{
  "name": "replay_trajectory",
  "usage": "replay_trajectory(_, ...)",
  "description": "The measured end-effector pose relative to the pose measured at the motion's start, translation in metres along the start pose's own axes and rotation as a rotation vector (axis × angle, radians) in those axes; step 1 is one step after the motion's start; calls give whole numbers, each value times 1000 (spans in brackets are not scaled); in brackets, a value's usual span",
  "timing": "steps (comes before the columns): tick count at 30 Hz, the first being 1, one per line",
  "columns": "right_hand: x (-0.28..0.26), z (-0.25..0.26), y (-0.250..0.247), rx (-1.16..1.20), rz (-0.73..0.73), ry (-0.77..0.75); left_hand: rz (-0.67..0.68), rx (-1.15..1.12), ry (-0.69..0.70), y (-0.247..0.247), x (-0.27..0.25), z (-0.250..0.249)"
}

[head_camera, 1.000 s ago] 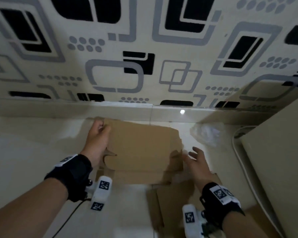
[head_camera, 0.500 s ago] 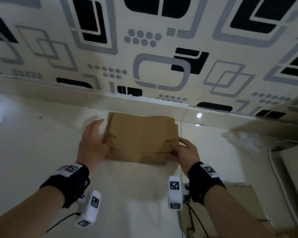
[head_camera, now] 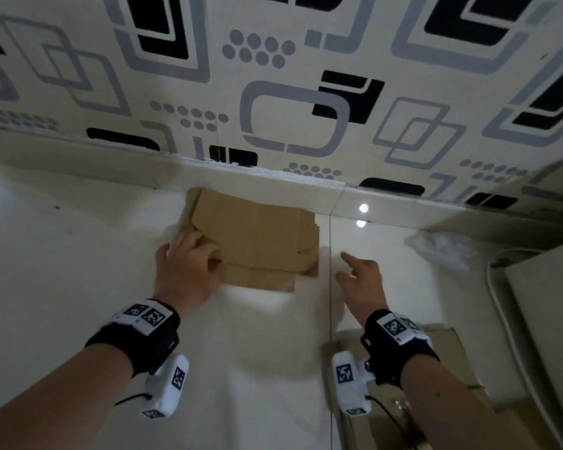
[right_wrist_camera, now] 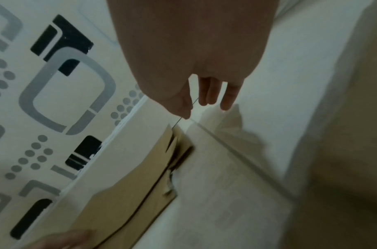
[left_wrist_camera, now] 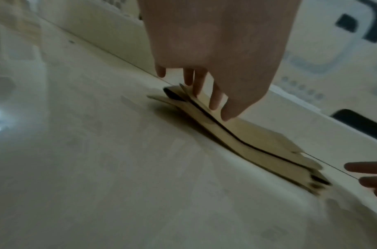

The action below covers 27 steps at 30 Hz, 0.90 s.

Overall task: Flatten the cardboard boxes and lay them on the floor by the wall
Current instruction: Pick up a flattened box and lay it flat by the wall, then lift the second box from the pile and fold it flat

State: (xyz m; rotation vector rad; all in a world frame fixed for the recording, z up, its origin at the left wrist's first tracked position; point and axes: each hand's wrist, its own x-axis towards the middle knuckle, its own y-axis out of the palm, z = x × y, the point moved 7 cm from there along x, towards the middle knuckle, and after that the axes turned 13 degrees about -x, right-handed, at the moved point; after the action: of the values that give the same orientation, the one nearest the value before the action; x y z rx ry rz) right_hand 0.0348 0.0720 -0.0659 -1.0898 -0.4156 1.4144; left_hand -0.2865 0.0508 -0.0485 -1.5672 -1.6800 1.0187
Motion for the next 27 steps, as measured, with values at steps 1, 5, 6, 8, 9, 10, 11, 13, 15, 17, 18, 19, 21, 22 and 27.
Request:
replay_trajectory(1, -3, -11, -11, -15, -19, 32, -32, -6, 33, -2, -2, -16)
replay_trajectory(5, -20, -52, -52, -136, -11, 113, -15, 10, 95, 8, -16, -87)
replay_trajectory(6, -24, -59, -58, -190, 2, 132, 34, -45, 82, 13, -22, -101)
replay_trajectory(8, -32, -81, -73, -290, 15, 175, 207, -153, 35, 38, -39, -128)
replay_trajectory(9, -36, -91, -80, -326, 11, 197, 322, -146, 18, 54, -49, -140)
replay_trajectory(10, -40, -101, -87, -354, -1, 218, 430, -105, 24, 69, -60, -150)
replay_trajectory(11, -44, -111, -93, -378, -6, 246, 523, -56, 48, 84, -72, -158)
replay_trajectory(13, -52, -130, -102, -406, 0, 297, 660, 8, 106, 108, -92, -172)
replay_trajectory(15, -59, -146, -108, -390, 18, 338, 709, 27, 134, 126, -105, -182)
replay_trajectory(17, -65, -158, -113, -343, 33, 369, 710, 15, 135, 136, -110, -189)
replay_trajectory(18, -67, -162, -113, -325, 53, 374, 706, -11, 118, 140, -111, -190)
replay_trajectory(19, -70, -165, -112, -315, 78, 383, 704, -40, 97, 143, -112, -192)
replay_trajectory(21, -75, -169, -111, -310, 115, 391, 700, -92, 67, 146, -111, -197)
replay_trajectory(22, -76, -171, -109, -311, 124, 389, 699, -113, 65, 147, -109, -200)
replay_trajectory(27, -76, -183, -110, -278, 90, 433, 731, -575, -48, 148, -94, -207)
